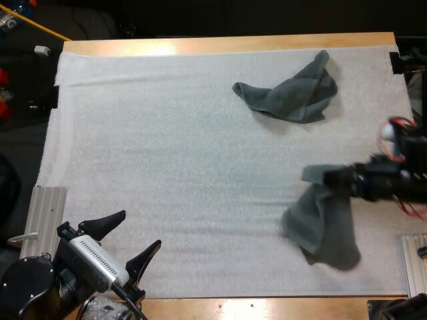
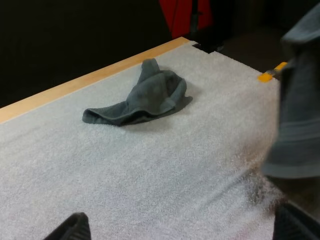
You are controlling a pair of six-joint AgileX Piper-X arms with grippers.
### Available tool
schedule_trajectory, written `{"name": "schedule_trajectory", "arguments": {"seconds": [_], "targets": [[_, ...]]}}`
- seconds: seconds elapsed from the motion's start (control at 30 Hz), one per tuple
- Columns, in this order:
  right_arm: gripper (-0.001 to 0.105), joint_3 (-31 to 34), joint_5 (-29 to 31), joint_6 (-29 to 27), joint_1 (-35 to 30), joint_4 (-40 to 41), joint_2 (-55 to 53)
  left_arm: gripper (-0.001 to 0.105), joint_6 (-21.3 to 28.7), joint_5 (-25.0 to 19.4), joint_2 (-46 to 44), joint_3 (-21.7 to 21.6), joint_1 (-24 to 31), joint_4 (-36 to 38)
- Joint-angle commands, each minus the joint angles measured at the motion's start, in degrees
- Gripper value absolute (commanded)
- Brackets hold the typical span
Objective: Pick towel from pile, fold and stack
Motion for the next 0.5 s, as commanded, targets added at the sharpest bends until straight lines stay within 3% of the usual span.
{"name": "schedule_trajectory", "arguments": {"seconds": [0.0, 0.17, 0.33, 0.47], "targets": [[0.000, -0.45, -0.56, -0.75, 0.87, -2.01, 2.65, 0.070, -0.68, 0.37, 0.08, -0.24, -0.14, -0.13], [0.000, -0.45, -0.97, -0.10, 8.47, -11.12, 14.97, 0.070, -0.68, 0.37, 0.08, -0.24, -0.14, -0.13], [0.000, -0.89, -0.97, 5.38, 16.02, -26.79, 23.62, 0.070, -0.68, 0.37, 0.08, -0.24, -0.14, -0.13], [0.000, -3.82, -0.97, 8.35, 19.59, -33.94, 27.98, 0.070, -0.68, 0.37, 0.08, -0.24, -0.14, -0.13]]}}
